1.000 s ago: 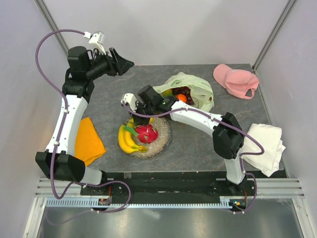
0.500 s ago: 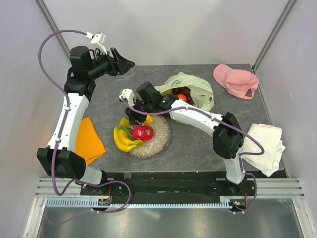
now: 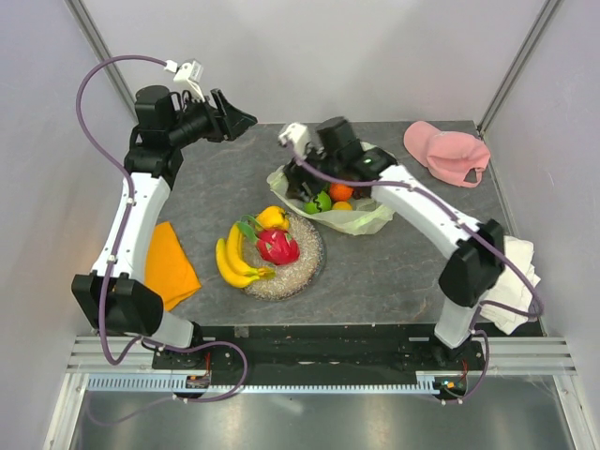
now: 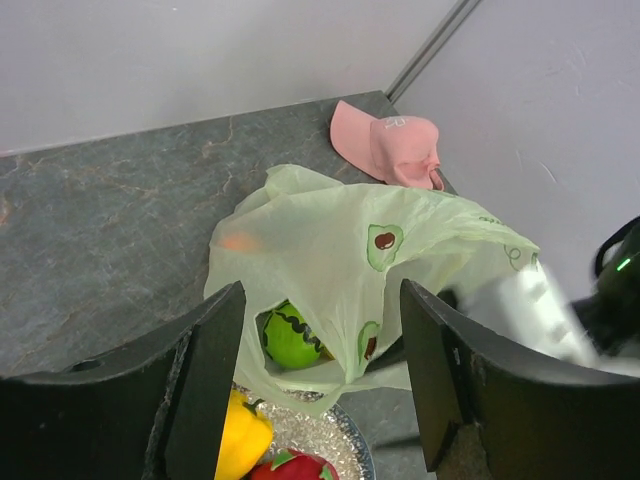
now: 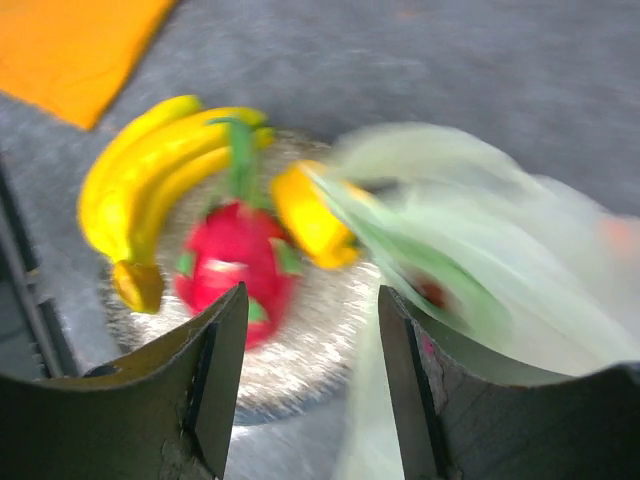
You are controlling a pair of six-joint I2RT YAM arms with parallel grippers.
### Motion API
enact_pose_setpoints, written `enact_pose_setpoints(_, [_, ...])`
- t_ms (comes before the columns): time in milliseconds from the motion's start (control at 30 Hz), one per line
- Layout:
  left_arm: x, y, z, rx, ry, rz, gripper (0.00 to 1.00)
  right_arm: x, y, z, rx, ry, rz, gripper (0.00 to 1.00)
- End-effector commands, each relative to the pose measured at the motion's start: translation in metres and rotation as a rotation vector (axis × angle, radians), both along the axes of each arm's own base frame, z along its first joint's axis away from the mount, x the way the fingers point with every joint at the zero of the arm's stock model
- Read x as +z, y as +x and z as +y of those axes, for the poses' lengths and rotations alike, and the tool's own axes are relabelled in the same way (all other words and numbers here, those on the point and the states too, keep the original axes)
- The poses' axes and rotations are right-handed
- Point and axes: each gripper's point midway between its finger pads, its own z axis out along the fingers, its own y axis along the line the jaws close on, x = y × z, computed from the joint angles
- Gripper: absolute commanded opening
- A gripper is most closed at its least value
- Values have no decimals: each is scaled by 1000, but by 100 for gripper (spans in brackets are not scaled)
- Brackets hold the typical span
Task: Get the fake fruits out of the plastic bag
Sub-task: Place the fake fruit on the plate, then take out the fake fruit from the plastic bag.
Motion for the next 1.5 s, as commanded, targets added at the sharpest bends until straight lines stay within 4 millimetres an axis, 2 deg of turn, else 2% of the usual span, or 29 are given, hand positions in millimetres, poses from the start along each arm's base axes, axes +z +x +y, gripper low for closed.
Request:
enact_pose_setpoints(0, [-9, 12, 5, 35, 13, 13, 71, 14, 27, -60, -142, -70, -83, 62])
enact_pose_setpoints(67, [-25, 18, 5, 56, 22, 53, 71, 0, 46, -84, -223, -145, -113, 62])
enact_pose_setpoints(200, [-45, 29, 4, 79, 9, 123, 71, -23, 63, -102, -296, -206, -96, 62])
enact_pose_setpoints(300, [-55, 39, -9, 53, 26, 129, 71, -44, 62, -113, -293, -272, -87, 61])
enact_pose_setpoints(367, [-59, 41, -25, 7, 71, 101, 71, -52, 61, -126, -310, -329, -97, 61])
enact_pose_setpoints(433, [-62, 38, -45, -60, 111, 80, 71, -69, 55, -147, -348, -397, -73, 60])
enact_pose_setpoints(467, [-62, 36, -49, -89, 146, 52, 72, -66, 54, -156, -372, -397, -71, 61])
enact_pose_setpoints(533, [-62, 24, -56, -145, 165, 29, 72, -79, 42, -173, -399, -444, -41, 61])
enact_pose_setpoints(567, [-67, 15, -58, -181, 168, 31, 73, -72, 38, -179, -418, -437, -47, 61])
enact_pose_setpoints(600, [-68, 9, -58, -200, 174, 24, 73, -78, 30, -185, -424, -452, -30, 61])
enact_pose_setpoints(633, [-58, -2, -57, -218, 187, -19, 75, -78, 23, -189, -429, -458, -21, 62])
enact_pose_setpoints(667, [-64, -12, -58, -252, 190, -16, 76, -70, 17, -192, -439, -444, -25, 62])
enact_pose_setpoints(700, [-63, -19, -59, -266, 195, -28, 77, -79, 7, -198, -438, -459, -4, 63])
enact_pose_setpoints(767, [-59, -36, -63, -307, 208, -64, 80, -79, -7, -208, -444, -471, 4, 64])
enact_pose_setpoints(833, [-57, -50, -72, -352, 226, -97, 83, -95, -22, -216, -422, -506, 30, 64])
enact_pose_setpoints(900, [-67, -60, -80, -385, 296, -116, 85, -98, -27, -220, -414, -514, 32, 64])
enact_pose_setpoints(933, [-74, -68, -93, -422, 349, -151, 90, -96, -25, -219, -419, -503, 23, 64])
enact_pose_setpoints(967, [-85, -64, -91, -378, 406, -144, 91, -96, -23, -215, -417, -486, 26, 64])
enact_pose_setpoints(1033, [-94, -65, -100, -388, 475, -181, 94, -83, -10, -203, -418, -427, -1, 64])
enact_pose_setpoints(1067, [-98, -55, -93, -326, 528, -183, 95, -81, -3, -200, -425, -416, -8, 64])
enact_pose_setpoints(1100, [-102, -49, -94, -304, 558, -194, 95, -71, 4, -188, -405, -368, -17, 64])
enact_pose_setpoints(1133, [-102, -43, -89, -271, 583, -206, 96, -72, 11, -181, -400, -349, -16, 64])
enact_pose_setpoints(1200, [-95, -31, -80, -193, 613, -222, 95, -64, 24, -168, -400, -306, -25, 65])
enact_pose_setpoints(1233, [-90, -30, -78, -184, 614, -233, 95, -74, 33, -163, -410, -307, -9, 66])
enact_pose_setpoints(1300, [-79, -35, -80, -197, 597, -255, 94, -71, 48, -156, -450, -264, 23, 66])
enact_pose_setpoints(1333, [-71, -40, -80, -200, 578, -265, 94, -81, 51, -149, -442, -256, 62, 66])
enact_pose_setpoints(1400, [-66, -48, -83, -226, 555, -272, 94, -79, 58, -140, -433, -214, 74, 66])
enact_pose_setpoints(1433, [-62, -53, -82, -235, 546, -276, 93, -82, 59, -127, -390, -177, 92, 67])
enact_pose_setpoints(1467, [-61, -57, -84, -250, 539, -278, 93, -81, 62, -122, -376, -159, 93, 70])
